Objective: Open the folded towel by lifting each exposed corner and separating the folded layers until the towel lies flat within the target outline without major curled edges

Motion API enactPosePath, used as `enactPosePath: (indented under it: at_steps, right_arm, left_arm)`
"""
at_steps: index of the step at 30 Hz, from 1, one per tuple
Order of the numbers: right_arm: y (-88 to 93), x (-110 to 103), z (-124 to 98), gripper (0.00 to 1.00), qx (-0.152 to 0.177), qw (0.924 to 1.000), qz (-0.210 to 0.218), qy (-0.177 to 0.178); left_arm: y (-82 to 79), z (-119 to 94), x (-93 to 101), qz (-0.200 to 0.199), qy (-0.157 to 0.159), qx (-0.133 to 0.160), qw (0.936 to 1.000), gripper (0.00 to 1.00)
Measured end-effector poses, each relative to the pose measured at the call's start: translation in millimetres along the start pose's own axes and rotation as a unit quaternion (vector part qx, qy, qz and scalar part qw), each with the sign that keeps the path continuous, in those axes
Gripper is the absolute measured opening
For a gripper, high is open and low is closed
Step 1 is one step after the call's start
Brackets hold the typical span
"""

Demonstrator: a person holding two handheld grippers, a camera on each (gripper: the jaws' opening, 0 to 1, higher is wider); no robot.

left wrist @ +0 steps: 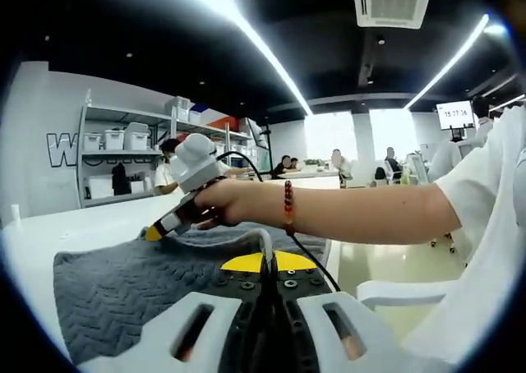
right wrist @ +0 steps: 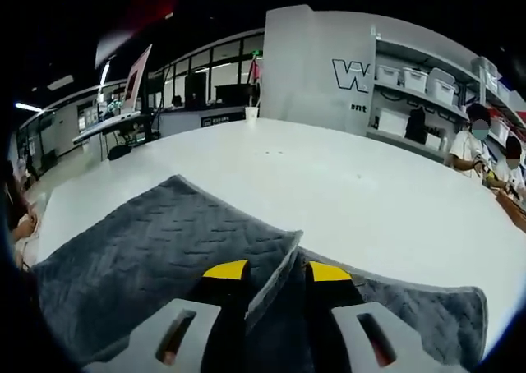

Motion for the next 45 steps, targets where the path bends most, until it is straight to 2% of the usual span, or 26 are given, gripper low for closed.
enactPosePath:
  at_steps: [15, 28, 34, 37, 45]
  right_arm:
    - [3.4, 11, 6, 0.21, 0.000, 0.9997, 0.023, 0.003]
    - [4.0, 18, 14, 0.19, -0.002, 0.9997, 0.024, 0.009]
    - [3.6, 20, 15, 0.13, 0.007, 0.9995, 0.029, 0.007]
    - [6.1, 20, 15, 0.03, 0.005, 0.9993, 0.035, 0.007]
    - [3.2, 17, 16, 0.00, 0.006, 0.9996, 0.027, 0.009]
  left_arm:
    - [1.2, 0, -1.5, 0.003, -0.001, -0.001, 1.0000, 0.00]
    - [2.7, -2, -0.7, -0.001, 0.000, 0.000, 1.0000, 0.00]
    - [2.9, -3, -0.1, -0.001, 0.000, 0.001, 1.0000, 0.00]
    - [3.7, -3, 0.9, 0.000, 0.000, 0.000, 1.0000, 0.00]
    - [4.2, -3, 1.9, 0.007, -0.003, -0.002, 1.0000, 0.00]
Point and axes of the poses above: the point that each gripper's makers call its tool centre point, and the gripper's own axes: z roughly forward along the fingers, x roughly to its right, y roughly out of its underside, the point moved 1 cm from there along -z, roughly backward along the fingers, and after that the axes turned 13 degrees about -y, right-handed, at the moved point
